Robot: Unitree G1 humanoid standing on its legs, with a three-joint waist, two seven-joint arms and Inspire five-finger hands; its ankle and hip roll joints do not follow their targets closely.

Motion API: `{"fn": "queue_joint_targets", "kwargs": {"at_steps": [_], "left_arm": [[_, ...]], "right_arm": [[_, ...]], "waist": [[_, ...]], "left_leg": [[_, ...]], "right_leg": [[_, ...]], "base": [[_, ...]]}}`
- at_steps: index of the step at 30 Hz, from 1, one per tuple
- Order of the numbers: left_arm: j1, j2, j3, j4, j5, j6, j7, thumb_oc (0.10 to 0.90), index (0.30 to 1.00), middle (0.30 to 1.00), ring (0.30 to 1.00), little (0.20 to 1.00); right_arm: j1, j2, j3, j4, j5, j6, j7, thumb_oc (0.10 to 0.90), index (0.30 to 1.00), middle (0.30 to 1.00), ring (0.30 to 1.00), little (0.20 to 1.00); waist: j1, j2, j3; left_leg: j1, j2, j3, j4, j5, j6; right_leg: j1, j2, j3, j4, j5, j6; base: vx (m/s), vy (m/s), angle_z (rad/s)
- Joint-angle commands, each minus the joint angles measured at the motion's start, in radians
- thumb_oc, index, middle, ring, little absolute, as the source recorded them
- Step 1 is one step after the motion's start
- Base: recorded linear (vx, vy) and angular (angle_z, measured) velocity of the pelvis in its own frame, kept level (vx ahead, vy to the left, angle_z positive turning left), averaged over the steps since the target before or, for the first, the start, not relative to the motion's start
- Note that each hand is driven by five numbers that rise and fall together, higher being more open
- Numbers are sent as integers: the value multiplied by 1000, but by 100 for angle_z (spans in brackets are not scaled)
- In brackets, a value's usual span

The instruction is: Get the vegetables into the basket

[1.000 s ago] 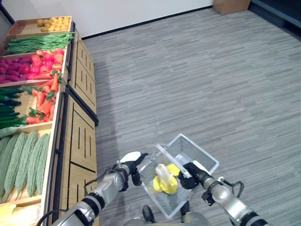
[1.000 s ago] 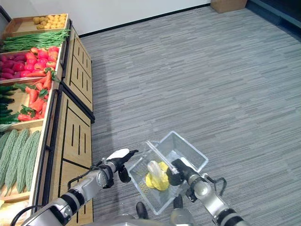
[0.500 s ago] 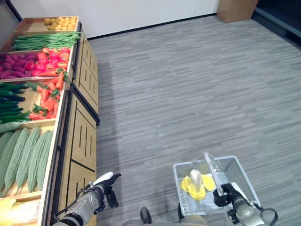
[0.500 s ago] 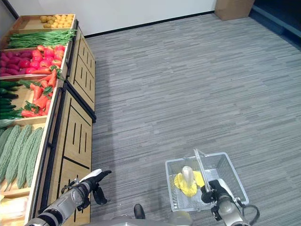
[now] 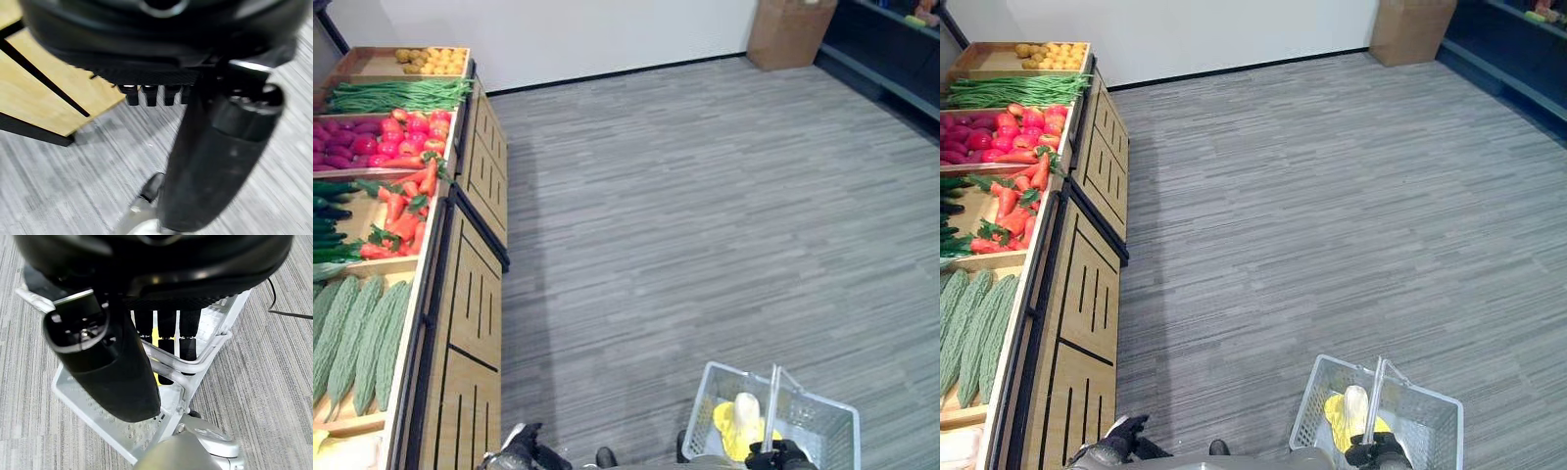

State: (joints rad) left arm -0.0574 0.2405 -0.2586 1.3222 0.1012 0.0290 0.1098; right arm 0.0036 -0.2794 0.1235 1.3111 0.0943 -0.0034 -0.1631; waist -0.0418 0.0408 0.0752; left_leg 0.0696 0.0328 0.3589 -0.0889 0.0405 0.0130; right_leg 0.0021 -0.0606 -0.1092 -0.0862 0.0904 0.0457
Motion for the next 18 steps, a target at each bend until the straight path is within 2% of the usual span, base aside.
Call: {"fn": "queue_joint_targets", "kwargs": {"at_steps": [1, 18], "left_arm": [[-41, 24, 8, 19, 65, 11, 25, 900, 1000, 1000, 1000, 1000], [-33, 25, 16, -7, 28, -2, 38, 900, 1000, 1000, 1000, 1000]], "right_arm": [[-6, -14, 20, 59, 18, 3, 0, 400, 300, 300, 300, 300], [0, -3, 52, 47, -30, 10, 15, 400, 300, 300, 300, 300]], "waist": [[0, -20, -3], [16, -35, 1]], "left_leg": [[22, -24, -43, 2, -102, 8], [13, -41, -73, 2, -106, 22]], "right_leg": [[-5, -34, 3, 37, -69, 45], [-4, -53, -19, 53, -73, 55]], "base": [[4, 47, -9], [10, 40, 2]]}}
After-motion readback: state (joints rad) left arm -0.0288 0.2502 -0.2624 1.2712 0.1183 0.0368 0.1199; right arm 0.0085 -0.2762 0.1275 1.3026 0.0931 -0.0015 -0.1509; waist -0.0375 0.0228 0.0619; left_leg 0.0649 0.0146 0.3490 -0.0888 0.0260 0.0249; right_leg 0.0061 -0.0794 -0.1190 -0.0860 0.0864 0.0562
